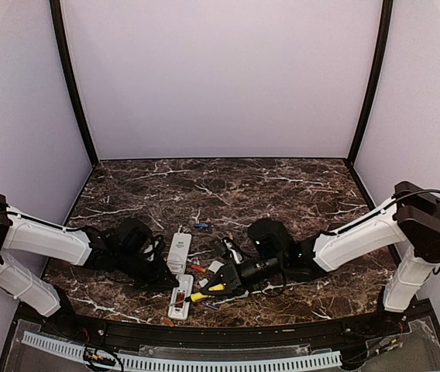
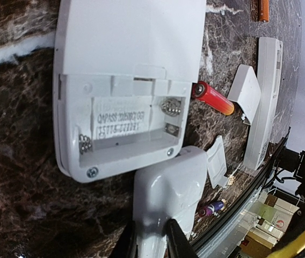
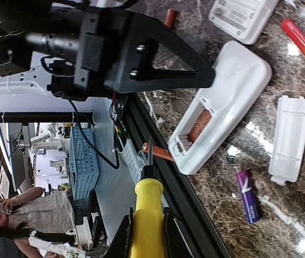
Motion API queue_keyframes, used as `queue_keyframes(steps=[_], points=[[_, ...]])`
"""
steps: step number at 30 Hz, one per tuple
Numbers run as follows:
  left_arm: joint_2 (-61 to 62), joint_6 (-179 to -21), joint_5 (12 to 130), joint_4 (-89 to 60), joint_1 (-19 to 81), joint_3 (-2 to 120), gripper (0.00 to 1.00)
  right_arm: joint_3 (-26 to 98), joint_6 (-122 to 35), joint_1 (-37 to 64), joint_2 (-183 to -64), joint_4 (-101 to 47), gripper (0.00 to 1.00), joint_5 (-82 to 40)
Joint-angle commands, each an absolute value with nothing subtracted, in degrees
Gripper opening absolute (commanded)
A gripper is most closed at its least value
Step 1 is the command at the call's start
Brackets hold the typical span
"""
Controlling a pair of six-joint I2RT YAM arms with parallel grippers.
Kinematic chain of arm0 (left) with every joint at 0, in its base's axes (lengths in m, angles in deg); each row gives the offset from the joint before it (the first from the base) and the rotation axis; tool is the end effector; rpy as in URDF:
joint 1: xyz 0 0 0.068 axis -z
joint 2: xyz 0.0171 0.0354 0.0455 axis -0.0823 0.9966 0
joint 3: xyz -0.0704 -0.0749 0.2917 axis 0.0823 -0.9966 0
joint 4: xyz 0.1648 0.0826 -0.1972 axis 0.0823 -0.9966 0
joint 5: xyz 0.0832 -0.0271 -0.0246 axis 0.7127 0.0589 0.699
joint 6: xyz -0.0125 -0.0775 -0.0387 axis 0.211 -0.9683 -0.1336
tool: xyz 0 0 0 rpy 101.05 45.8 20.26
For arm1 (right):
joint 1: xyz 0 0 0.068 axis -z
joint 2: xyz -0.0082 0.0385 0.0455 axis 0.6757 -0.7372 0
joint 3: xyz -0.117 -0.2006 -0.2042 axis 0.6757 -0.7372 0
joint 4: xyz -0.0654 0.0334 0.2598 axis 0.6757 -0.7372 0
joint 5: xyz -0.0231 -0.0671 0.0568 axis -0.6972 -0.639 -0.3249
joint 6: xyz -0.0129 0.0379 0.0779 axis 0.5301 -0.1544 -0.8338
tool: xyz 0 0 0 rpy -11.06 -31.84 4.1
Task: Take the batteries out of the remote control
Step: Remove the battery from the remote control without the battery cover, then place the screwdriver at the center of the board.
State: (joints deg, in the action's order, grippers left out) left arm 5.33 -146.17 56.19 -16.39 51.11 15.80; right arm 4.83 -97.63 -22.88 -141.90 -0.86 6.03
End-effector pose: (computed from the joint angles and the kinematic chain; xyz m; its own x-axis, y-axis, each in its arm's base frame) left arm 0.1610 -0.2132 0.1343 -0.9938 -0.0803 -0.0770 -0.0052 0.7250 -0.6888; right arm 0.1207 0.3683 0.1714 -0.9339 -0.3039 -0.1884 -0.2898 0.3347 0.8966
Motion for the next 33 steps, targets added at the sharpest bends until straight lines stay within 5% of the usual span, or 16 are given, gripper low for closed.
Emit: queue_keyframes(steps=[1,12,16,19,22,33], points=[[7.94,-146.34,59.53,-21.95,51.74,12.81,0.18,5.04,-95.45,-23.58,-138.66,0.84,0.0,5.2],[7.75,-146.46,59.53,-21.47,51.74,12.69,0.2,7.4,-92.66,-24.09,-137.82,-6.67,0.0,1.45],[6.52,-145.21,59.95,-21.82,51.74,13.68,0.36,7.07,-91.25,-24.08,-134.65,-9.73,0.0,-2.69],[3.42,-143.04,61.28,-25.31,51.64,16.82,0.62,6.59,-89.8,-23.91,-130.66,-13.67,0.0,-9.02],[0.23,-139.49,63.95,-32.04,51.34,21.75,0.76,5.25,-89.38,-22.95,-126.05,-17.7,0.0,-15.19],[-7.41,-122.47,62.92,-43.12,35.6,33.16,0.86,1.94,-86.98,-10.4,-113.78,-36.56,0.0,-26.8]])
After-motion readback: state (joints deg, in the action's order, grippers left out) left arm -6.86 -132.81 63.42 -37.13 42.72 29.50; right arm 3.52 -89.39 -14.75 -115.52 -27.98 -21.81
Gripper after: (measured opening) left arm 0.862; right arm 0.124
